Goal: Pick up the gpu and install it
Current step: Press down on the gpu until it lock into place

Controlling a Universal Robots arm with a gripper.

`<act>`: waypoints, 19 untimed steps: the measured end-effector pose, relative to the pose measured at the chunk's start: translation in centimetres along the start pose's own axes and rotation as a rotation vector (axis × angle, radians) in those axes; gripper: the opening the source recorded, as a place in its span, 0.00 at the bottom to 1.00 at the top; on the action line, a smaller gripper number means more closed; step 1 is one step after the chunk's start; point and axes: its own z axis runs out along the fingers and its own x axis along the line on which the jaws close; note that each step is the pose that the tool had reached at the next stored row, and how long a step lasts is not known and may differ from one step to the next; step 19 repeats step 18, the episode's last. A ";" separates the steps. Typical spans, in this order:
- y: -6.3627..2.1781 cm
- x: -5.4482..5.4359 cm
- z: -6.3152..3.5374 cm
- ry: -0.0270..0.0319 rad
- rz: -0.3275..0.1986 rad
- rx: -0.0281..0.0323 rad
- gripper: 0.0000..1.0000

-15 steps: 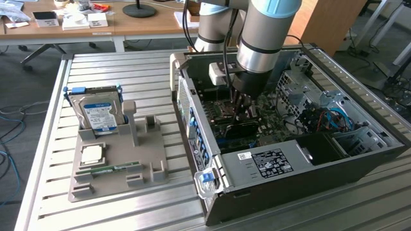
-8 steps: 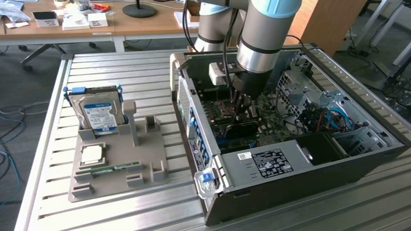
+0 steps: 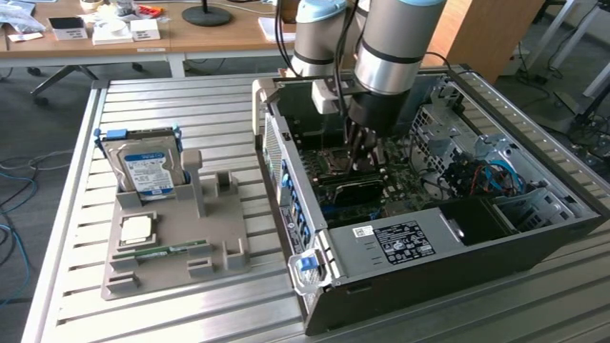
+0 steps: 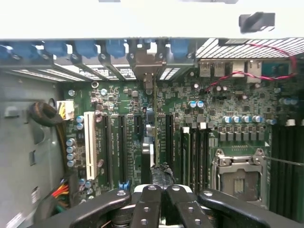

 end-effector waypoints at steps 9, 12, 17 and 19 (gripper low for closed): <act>-0.01 -0.1 -2.89 0.0000 0.000 0.0000 0.11; -0.02 -0.1 -3.55 0.0001 0.000 0.0000 0.11; -0.02 -0.1 -3.62 0.0000 0.000 0.0000 0.11; -0.02 -0.1 -3.62 0.0000 0.000 0.0000 0.11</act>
